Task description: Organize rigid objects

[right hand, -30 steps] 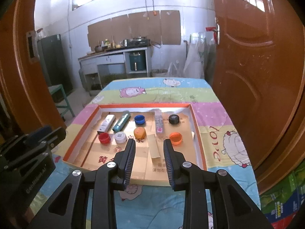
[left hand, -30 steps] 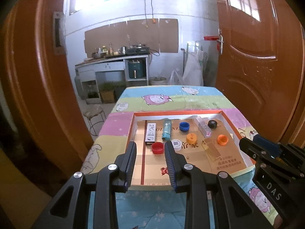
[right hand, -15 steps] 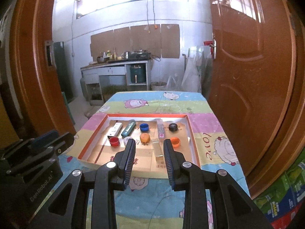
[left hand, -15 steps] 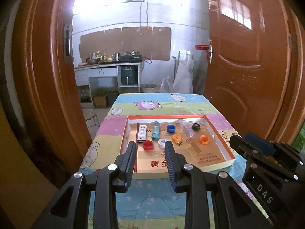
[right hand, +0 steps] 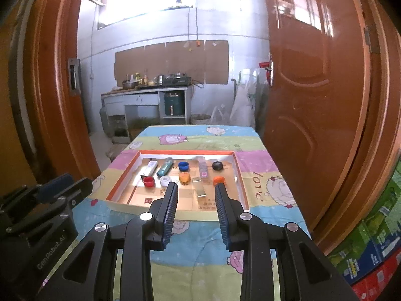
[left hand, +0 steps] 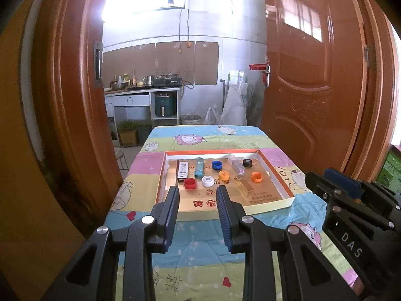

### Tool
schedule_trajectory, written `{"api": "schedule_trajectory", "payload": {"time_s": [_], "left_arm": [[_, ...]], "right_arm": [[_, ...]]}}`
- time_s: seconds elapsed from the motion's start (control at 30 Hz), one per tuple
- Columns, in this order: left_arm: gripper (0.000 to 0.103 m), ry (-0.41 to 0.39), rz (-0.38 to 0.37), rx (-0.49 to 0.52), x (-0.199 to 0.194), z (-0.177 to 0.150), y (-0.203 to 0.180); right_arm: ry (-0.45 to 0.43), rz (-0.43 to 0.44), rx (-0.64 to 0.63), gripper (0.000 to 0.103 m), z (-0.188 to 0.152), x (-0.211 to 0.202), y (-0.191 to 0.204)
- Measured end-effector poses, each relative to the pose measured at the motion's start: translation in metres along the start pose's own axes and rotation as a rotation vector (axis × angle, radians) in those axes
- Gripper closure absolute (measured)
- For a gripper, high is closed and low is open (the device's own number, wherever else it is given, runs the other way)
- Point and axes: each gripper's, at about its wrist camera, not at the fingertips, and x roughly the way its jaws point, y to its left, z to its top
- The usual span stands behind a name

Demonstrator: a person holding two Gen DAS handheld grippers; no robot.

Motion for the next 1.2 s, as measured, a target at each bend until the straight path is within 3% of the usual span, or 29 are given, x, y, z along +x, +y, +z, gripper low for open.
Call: {"api": "schedule_trajectory", "payload": {"time_s": [1.2], "left_arm": [[0.072,-0.033,-0.001,0.007,-0.037,-0.016,-0.004]], "right_arm": [[-0.015,0.012,-0.006,0.072,-0.018,-0.035,0.006]]}}
